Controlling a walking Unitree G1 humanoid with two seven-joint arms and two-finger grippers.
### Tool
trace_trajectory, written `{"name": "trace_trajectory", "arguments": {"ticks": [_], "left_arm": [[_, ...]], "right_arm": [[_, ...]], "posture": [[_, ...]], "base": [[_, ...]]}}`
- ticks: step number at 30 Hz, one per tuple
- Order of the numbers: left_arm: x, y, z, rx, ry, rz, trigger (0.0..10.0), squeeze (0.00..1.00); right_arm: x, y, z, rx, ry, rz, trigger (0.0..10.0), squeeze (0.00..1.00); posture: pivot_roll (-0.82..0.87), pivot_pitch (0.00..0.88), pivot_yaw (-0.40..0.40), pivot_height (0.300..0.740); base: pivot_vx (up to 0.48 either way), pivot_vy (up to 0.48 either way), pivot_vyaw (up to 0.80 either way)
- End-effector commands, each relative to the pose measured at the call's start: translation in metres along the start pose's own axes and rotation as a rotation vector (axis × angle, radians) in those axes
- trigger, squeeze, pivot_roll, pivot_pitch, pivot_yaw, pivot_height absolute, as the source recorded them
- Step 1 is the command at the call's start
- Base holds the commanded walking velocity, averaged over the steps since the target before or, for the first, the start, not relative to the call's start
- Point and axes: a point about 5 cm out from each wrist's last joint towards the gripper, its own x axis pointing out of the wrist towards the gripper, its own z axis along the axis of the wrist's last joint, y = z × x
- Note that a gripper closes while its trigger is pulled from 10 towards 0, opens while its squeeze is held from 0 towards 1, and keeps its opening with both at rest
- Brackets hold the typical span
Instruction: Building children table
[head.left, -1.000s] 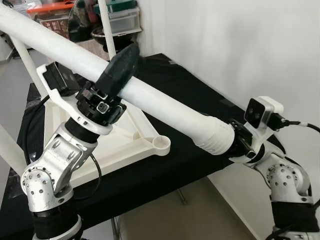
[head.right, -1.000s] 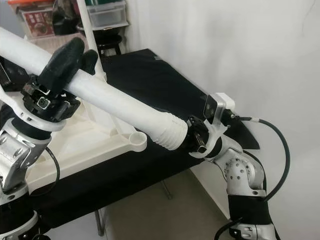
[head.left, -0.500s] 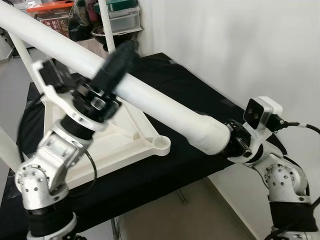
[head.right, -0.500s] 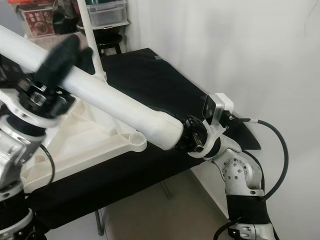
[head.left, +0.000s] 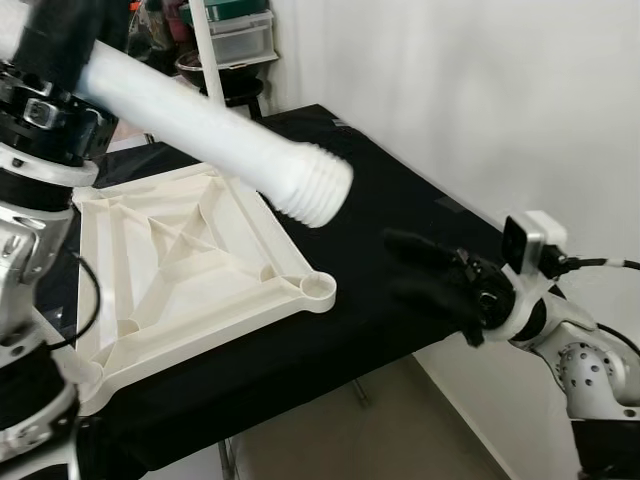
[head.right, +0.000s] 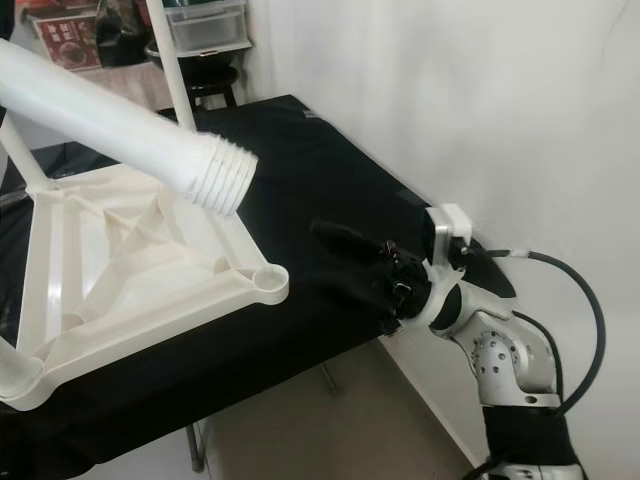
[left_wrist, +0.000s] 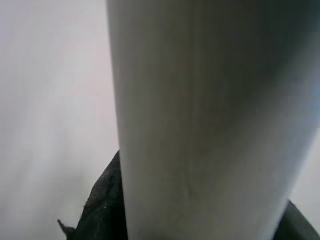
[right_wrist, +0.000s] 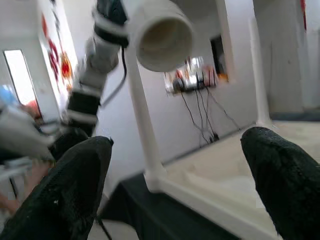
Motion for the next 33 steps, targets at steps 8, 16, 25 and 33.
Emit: {"name": "trace_trajectory", "arguments": {"ticks": [8,16,25,33], "left_arm": [[0.004,0.0,-0.101,0.181,0.537,-0.038,0.0,0.0],[0.009,-0.007,-0.124,0.242,0.621,-0.129,0.0,0.0],[0.022,-0.013,-0.12,0.284,0.517,-0.178,0.0,0.0],[0.024,-0.016,-0.123,0.29,0.486,-0.191,0.0,0.0]], "right_arm": [[0.036,-0.016,0.02,-0.277,0.102,-0.058,10.0,1.0],[0.074,-0.005,0.002,-0.266,0.268,0.021,10.0,1.0],[0.108,-0.008,-0.007,-0.105,0.254,-0.046,10.0,0.0],[0.128,-0.006,-0.021,-0.122,0.268,-0.107,10.0,0.0]], "posture": [[-0.09,0.047,0.049,0.74],[-0.09,0.049,0.051,0.74],[-0.1,0.055,0.043,0.74],[-0.1,0.054,0.044,0.74]], "base": [[0.0,0.0,0.0],[0.0,0.0,0.0],[0.0,0.0,0.0],[0.0,0.0,0.0]]}}
